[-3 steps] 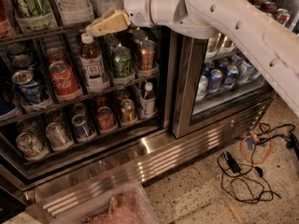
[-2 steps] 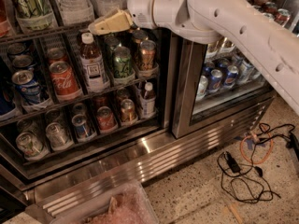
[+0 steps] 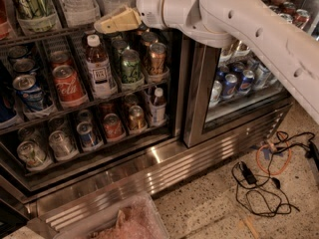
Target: Pick water bottle from top shelf of fridge
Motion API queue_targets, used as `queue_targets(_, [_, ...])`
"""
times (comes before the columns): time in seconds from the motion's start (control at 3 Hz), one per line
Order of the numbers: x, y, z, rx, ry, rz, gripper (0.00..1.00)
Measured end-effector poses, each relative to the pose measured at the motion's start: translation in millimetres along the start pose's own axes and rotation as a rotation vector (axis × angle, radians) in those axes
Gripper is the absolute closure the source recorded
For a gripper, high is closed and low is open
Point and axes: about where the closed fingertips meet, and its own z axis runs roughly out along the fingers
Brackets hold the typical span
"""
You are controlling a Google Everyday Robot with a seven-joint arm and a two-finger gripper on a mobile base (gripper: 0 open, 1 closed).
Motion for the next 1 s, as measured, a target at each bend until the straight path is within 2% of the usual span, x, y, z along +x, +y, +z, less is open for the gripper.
queue_targets(1.0, [-4.2, 4.8, 21.2, -0.028, -0.03, 0.001, 0.0])
